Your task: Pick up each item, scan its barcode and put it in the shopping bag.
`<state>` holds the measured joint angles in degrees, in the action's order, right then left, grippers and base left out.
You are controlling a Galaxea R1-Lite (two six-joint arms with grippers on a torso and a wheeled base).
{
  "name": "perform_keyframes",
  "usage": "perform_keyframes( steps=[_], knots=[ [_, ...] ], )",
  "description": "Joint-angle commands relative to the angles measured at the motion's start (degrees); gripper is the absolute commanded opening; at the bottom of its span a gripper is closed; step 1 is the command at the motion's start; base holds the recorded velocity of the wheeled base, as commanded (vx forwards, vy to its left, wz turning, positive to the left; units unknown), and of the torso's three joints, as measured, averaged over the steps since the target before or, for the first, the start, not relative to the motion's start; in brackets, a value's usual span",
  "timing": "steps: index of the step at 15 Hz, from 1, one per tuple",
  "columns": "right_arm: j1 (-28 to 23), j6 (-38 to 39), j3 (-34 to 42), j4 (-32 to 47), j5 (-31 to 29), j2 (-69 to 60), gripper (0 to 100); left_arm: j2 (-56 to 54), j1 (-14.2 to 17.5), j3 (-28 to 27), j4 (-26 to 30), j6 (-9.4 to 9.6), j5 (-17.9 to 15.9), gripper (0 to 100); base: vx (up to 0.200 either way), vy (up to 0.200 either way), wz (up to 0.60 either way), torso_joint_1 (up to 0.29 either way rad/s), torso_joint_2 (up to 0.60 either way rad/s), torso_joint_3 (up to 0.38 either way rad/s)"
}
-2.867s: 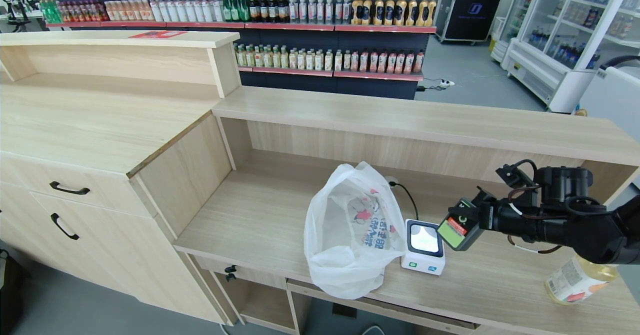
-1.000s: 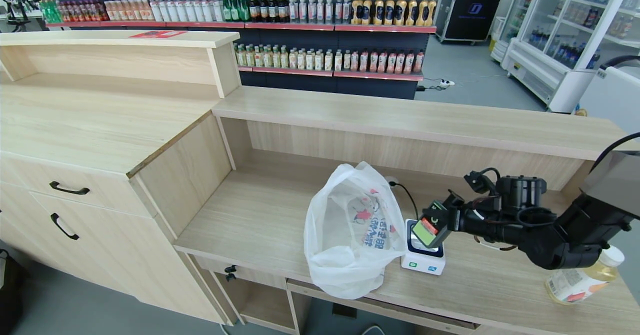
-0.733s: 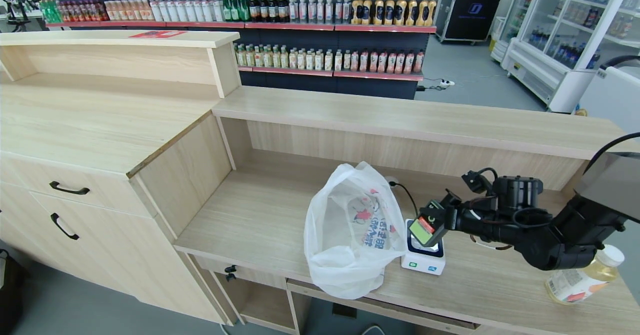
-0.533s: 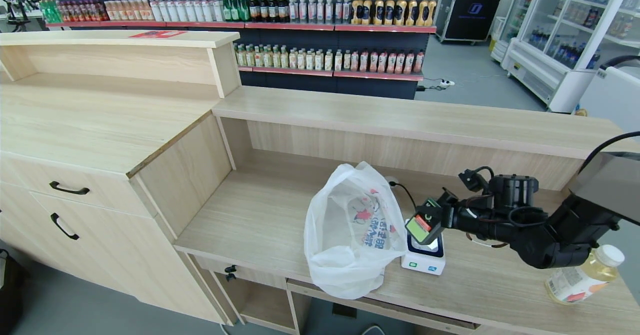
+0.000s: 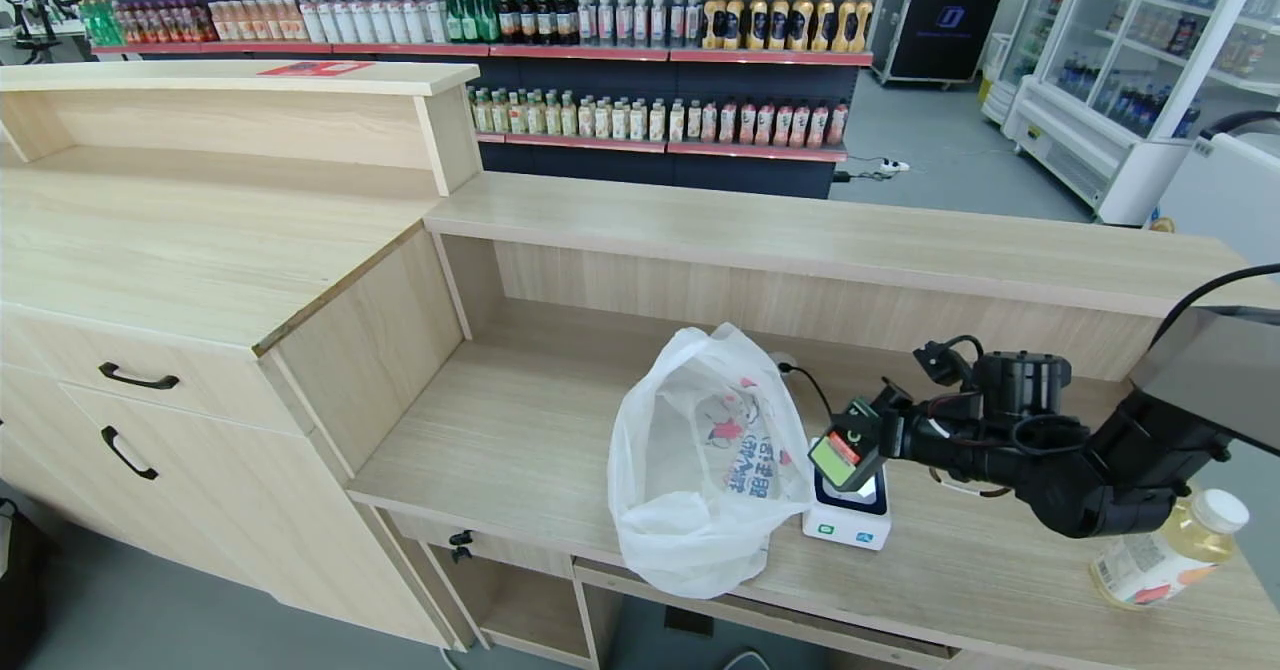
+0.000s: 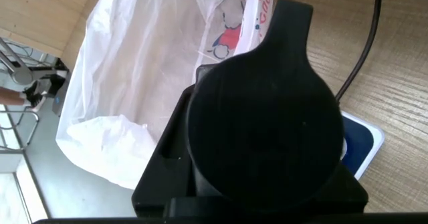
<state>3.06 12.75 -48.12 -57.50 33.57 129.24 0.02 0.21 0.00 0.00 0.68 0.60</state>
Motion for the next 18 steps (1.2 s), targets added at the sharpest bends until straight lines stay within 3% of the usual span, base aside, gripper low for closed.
perform_keyframes(
  steps=[1, 3, 4, 6, 8, 10, 13, 15, 18],
  knots=[
    [0.0, 0.0, 0.1, 0.2, 0.0, -1.0, 0, 0.0, 0.1, 0.0, 0.0, 0.02, 0.0, 0, 0.0, 0.0, 0.0, 0.0, 0.0, 0.0],
    [-0.4, -1.6, 3.0, 1.9, -1.4, -8.9, 0, 0.0, 0.1, 0.0, 0.0, 0.02, 0.0, 0, 0.0, 0.0, 0.0, 0.0, 0.0, 0.0],
    [-1.7, -6.3, 7.0, 1.8, -3.1, -14.2, 0, 0.0, 0.1, 0.0, 0.0, 0.02, 0.0, 0, 0.0, 0.0, 0.0, 0.0, 0.0, 0.0],
    [-11.2, -30.5, 20.3, 4.6, -6.6, -25.8, 0, 0.0, 0.1, 0.0, 0.0, 0.02, 0.0, 0, 0.0, 0.0, 0.0, 0.0, 0.0, 0.0],
    [-19.4, -41.8, 20.3, 11.9, -6.6, -31.1, 0, 0.0, 0.1, 0.0, 0.0, 0.02, 0.0, 0, 0.0, 0.0, 0.0, 0.0, 0.0, 0.0],
    [-25.0, -52.7, 20.4, 9.7, -6.5, -32.9, 0, 0.0, 0.1, 0.0, 0.0, 0.02, 0.0, 0, 0.0, 0.0, 0.0, 0.0, 0.0, 0.0],
    [-27.1, -55.4, 20.4, 8.9, -6.2, -35.1, 0, 0.0, 0.1, 0.0, 0.0, 0.02, 0.0, 0, 0.0, 0.0, 0.0, 0.0, 0.0, 0.0],
    [-26.7, -54.8, 20.4, 8.5, -1.6, -36.3, 0, 0.0, 0.1, 0.0, 0.0, 0.02, 0.0, 0, 0.0, 0.0, 0.3, 0.004, 0.0, 0.001],
    [-21.3, -52.4, 19.6, 6.1, -1.7, -37.0, 0, 0.0, 0.1, 0.0, 0.0, 0.02, 0.0, 0, 0.0, 0.0, 0.6, 0.002, 0.01, 0.001]
  ],
)
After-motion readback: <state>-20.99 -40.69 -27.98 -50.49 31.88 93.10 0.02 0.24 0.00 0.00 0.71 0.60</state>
